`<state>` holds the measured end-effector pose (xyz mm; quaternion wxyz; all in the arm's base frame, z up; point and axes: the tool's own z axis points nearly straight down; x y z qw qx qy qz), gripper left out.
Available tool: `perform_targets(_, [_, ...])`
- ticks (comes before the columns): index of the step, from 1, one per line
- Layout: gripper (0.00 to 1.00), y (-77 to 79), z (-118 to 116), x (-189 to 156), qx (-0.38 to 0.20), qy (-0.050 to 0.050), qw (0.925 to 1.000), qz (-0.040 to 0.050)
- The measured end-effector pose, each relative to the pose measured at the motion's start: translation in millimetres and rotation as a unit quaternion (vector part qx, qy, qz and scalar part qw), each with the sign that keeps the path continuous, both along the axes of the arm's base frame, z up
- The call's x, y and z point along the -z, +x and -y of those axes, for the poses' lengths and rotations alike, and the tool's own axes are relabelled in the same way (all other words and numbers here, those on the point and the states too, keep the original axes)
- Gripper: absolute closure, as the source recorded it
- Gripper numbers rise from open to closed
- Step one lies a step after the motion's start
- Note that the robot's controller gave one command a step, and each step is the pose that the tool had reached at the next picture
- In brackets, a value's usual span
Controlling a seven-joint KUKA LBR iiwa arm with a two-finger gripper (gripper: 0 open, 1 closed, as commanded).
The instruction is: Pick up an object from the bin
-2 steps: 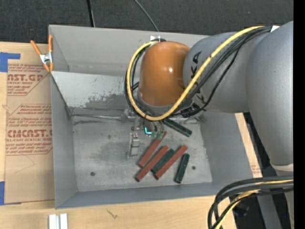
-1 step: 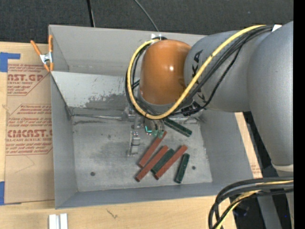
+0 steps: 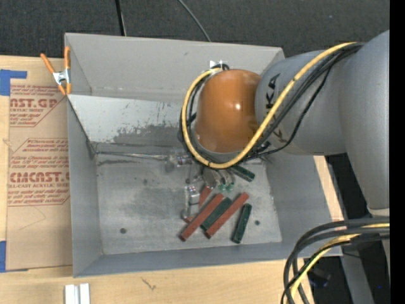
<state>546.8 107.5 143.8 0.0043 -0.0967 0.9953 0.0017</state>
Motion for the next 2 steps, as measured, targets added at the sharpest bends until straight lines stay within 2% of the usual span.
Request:
perform_targets(1, [0.00,-53.6,55,50,-0.107,-0.002,0.9943,-0.0036])
perform_targets(2, [1.00,-8.6,70,71,-0.114,-0.001,0.9935,-0.0056])
